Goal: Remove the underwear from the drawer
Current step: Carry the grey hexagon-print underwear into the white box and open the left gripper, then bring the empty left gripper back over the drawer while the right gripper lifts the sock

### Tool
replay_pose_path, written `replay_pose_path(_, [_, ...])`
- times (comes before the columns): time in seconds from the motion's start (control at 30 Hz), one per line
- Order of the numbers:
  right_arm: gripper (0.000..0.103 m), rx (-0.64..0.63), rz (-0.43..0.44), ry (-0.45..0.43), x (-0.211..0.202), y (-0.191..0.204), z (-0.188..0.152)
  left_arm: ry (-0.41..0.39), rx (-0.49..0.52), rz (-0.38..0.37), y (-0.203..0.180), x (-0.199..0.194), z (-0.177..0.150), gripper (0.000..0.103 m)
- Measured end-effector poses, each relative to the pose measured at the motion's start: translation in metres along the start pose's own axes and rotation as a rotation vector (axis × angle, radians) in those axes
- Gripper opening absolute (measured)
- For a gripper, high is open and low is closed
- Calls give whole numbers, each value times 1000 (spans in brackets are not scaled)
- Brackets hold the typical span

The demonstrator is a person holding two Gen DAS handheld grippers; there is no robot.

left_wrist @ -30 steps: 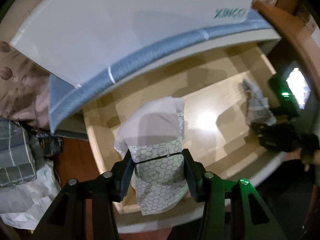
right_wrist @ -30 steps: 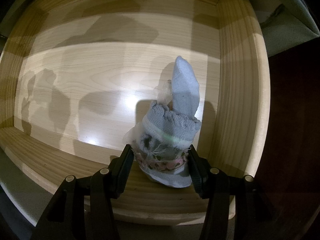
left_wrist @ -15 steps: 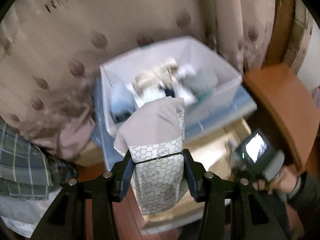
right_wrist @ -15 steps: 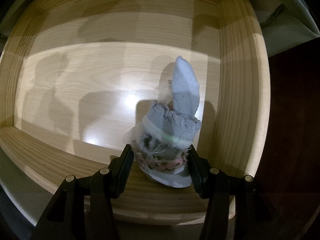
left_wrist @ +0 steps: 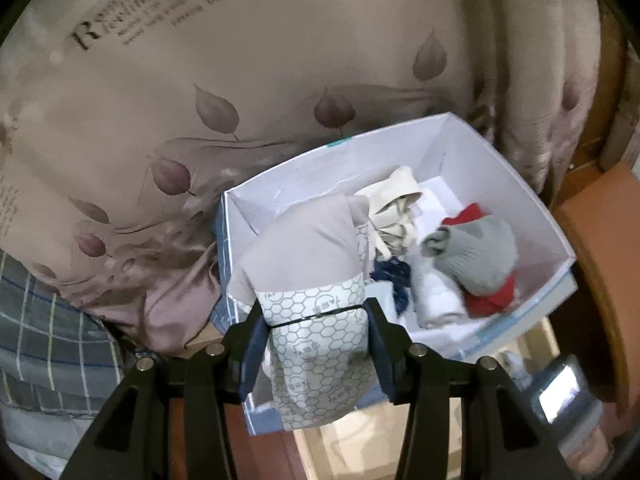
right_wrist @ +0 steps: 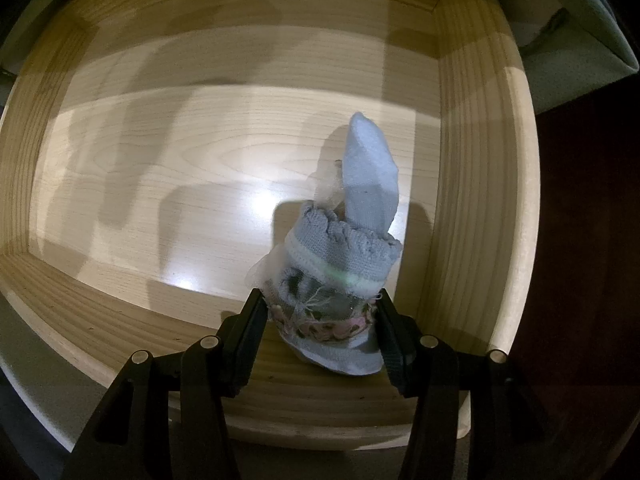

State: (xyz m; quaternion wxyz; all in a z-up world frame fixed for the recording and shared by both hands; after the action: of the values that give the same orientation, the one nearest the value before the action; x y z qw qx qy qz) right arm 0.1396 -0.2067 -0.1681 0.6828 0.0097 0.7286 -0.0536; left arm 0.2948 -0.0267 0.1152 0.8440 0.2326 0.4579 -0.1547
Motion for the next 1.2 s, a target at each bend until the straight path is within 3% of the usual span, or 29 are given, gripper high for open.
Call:
replay_pose_path(0.27, [50,-2,0,0,0,0,0,73,6,24,-10,49,1,48])
replay_pose_path(0.53, [50,-2,0,0,0,-1,0,97,22,58,-9,57,2,52])
replay_pose_path(0.87, [50,-4,1,0,0,-1,0,-18,78,112,-14,14,1,57])
replay_pose_path(1.07, [50,-4,1,0,0,-2,-1,-55,19,55,-9,-19,-25,58])
replay_pose_path(1.2, [50,-4,-1,2,1,-1,-1,-45,8,-6,-17,-33,-65,58])
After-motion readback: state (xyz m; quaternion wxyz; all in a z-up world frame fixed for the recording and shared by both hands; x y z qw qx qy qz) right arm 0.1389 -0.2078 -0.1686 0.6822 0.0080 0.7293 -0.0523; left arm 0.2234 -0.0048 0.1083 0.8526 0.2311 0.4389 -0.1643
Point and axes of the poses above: each gripper's, at about its wrist camera, not at the fingertips, and x roughly the way its jaws point, y to its left, z to its top, the point moved 6 cm from there along x, roughly the way its jaws point, and after that the axes turned 3 degrees about x, right-handed, at the moved point
